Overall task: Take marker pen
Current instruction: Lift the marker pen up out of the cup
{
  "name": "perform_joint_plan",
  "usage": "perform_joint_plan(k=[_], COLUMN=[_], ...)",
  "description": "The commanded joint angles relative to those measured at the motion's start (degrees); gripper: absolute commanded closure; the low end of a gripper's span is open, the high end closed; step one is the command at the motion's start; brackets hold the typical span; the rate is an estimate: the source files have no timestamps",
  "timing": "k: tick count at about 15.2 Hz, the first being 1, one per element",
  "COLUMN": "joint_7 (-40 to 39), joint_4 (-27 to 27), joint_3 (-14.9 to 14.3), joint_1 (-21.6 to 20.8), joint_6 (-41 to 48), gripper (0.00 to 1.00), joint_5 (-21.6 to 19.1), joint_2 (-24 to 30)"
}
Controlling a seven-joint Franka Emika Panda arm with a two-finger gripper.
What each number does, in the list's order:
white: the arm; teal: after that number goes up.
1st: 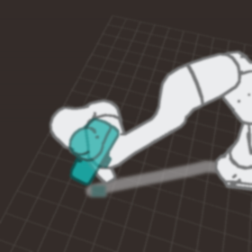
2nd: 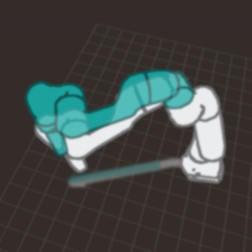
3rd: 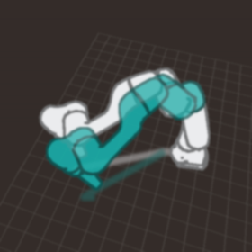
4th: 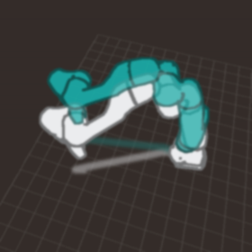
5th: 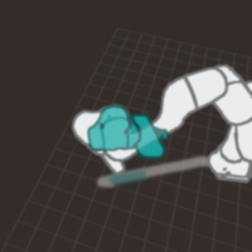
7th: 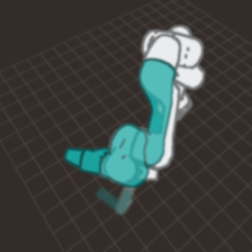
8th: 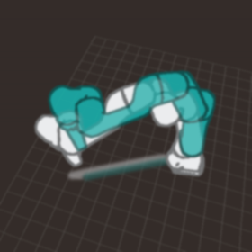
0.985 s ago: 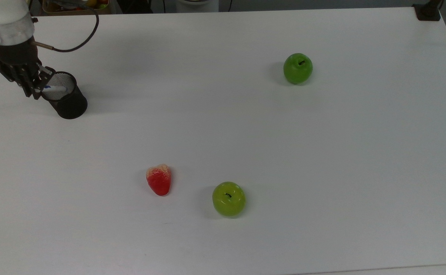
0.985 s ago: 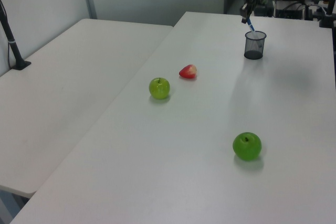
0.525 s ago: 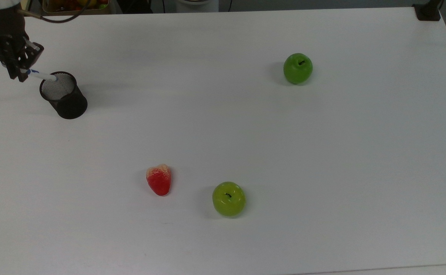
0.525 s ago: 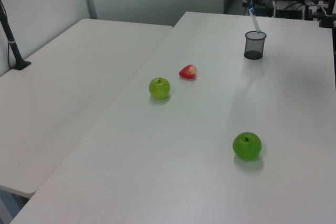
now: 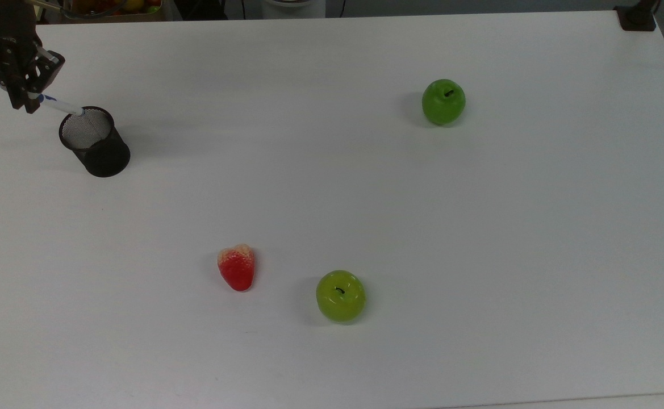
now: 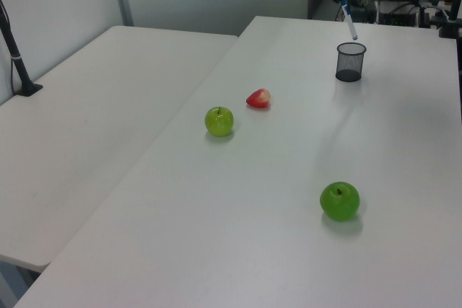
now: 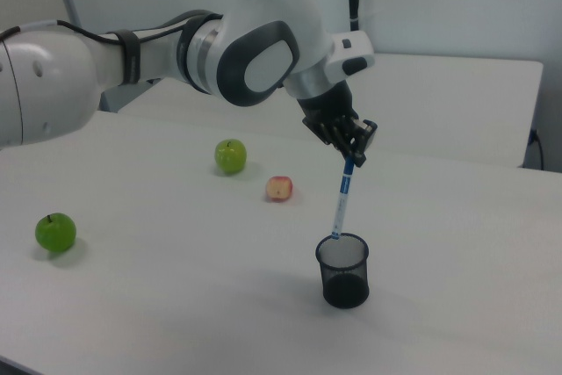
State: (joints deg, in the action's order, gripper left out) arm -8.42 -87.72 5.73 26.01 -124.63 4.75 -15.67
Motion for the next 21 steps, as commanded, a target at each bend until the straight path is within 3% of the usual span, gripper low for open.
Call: perform_joint_plan(k=[1,5,8,15,21], joint_7=[2.6,8.4,11.6,15.6,15.6], joint_4=[-1.0,-1.3,-1.1,-1.7,-3.7], joint_3=[1.8,7.1,9.9,11.0,10.9], joint_1=[-1.1,-1.8,-3.9,-13.3,-18.7], joint_6=[1.2,2.5,8.5,21.6,23.9], gripper=[0.93,0.93,0.93,0.93,0.93], joint_5=[-0.9,-0.8,-0.8,-0.7,-0.8], joint_2=[2.7,3.7,3.8,3.0,-0.5])
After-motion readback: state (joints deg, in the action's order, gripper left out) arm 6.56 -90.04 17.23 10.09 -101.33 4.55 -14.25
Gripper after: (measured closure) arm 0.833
